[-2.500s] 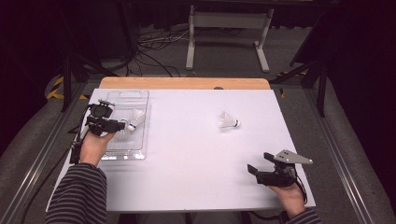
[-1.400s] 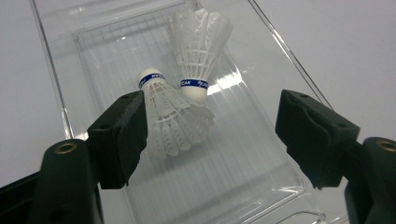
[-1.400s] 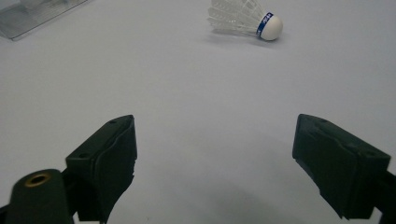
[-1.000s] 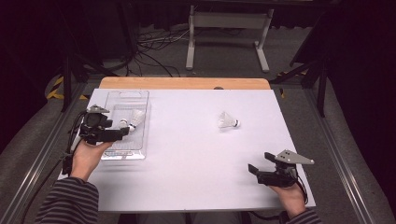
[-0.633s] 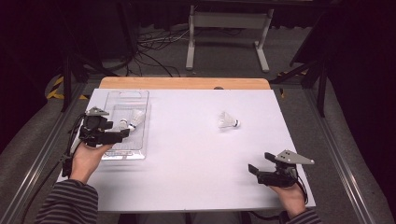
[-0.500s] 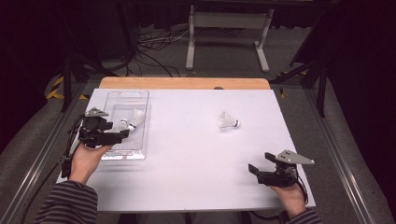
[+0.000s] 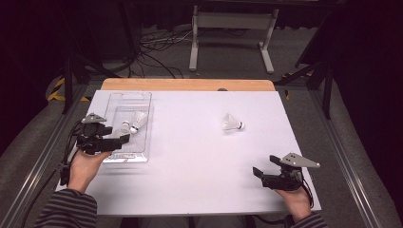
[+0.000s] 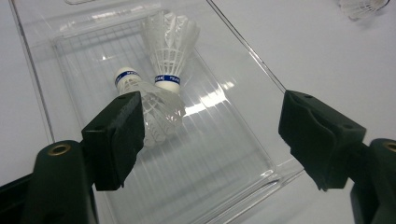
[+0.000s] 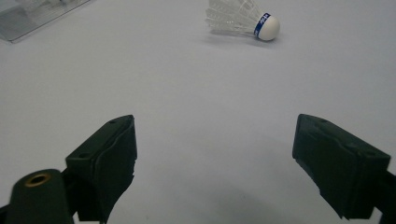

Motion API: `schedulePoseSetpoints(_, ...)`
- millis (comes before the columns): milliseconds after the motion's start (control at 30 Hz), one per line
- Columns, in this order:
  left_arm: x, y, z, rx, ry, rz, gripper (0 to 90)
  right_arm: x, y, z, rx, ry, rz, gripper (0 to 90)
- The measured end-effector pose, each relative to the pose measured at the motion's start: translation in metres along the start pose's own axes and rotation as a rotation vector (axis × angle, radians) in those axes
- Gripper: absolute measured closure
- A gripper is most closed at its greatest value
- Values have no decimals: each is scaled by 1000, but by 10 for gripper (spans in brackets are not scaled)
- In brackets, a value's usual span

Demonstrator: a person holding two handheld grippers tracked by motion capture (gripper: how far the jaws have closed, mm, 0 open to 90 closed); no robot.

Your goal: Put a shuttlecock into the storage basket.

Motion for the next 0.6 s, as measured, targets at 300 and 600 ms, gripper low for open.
schedulePoseSetpoints(300, 5, 5, -2, 15, 3, -17, 216, 0, 0, 0, 0, 1, -1, 144)
schedulePoseSetpoints(600, 10, 9, -6, 21, -4, -33, 221, 0, 0, 0, 0, -1, -1, 144)
Point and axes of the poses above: each handheld gripper's, and its own axes: y roughly backward along the jaws, x roughly out of its underside, z roughly to its left, the point moved 9 cm from there along -y, roughly forward along the jaws, and after that the axes turned 2 degrees about z, right-handed, at the moved point
